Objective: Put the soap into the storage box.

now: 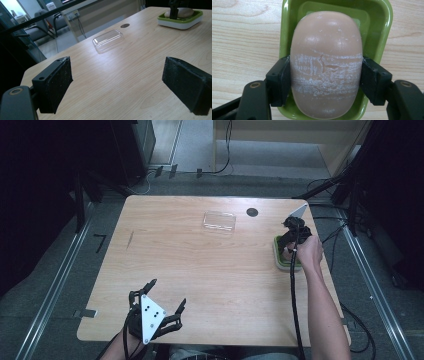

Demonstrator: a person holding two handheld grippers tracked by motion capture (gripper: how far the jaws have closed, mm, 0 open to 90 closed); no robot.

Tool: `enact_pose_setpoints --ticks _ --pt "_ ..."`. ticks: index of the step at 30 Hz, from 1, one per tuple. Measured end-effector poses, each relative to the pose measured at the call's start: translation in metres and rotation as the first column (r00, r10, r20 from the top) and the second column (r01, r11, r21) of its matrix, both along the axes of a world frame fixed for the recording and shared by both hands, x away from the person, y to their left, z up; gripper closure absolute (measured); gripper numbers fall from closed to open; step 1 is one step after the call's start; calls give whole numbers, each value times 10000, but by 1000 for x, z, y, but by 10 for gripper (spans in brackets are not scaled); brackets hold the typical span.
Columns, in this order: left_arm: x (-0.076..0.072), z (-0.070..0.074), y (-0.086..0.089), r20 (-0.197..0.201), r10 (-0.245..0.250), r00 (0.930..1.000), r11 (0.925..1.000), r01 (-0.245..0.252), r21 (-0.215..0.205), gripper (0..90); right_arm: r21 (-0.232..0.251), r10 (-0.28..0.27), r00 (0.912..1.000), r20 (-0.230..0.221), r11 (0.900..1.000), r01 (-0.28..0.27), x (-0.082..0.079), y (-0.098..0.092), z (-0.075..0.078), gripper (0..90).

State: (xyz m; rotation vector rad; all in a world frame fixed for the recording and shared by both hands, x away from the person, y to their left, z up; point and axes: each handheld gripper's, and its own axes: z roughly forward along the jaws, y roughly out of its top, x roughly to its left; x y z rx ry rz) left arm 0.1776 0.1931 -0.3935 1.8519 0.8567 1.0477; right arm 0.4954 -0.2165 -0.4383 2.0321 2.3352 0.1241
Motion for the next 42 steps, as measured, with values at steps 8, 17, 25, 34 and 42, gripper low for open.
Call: enact_pose_setpoints --ticks 8,17,25,34,42 --pt "0 0 0 4 0 10000 10000 0 -43 98 -50 -131 9999 -58 9999 130 1 -1 -2 335" --pt "0 0 0 2 -11 10000 10000 11 25 99 -9 -126 9998 -123 9999 125 1 -1 -4 339" --pt "1 0 -1 -10 -13 10000 10000 13 -14 99 -101 -145 9999 -82 9998 145 -1 -3 1 349" --pt "3 -1 -2 -73 -34 10000 10000 34 10 98 54 169 9998 107 9998 -169 -10 -4 10 288" --pt "3 -1 -2 -69 -3 10000 10000 3 -14 98 39 565 9982 223 9984 -566 -22 0 15 205"
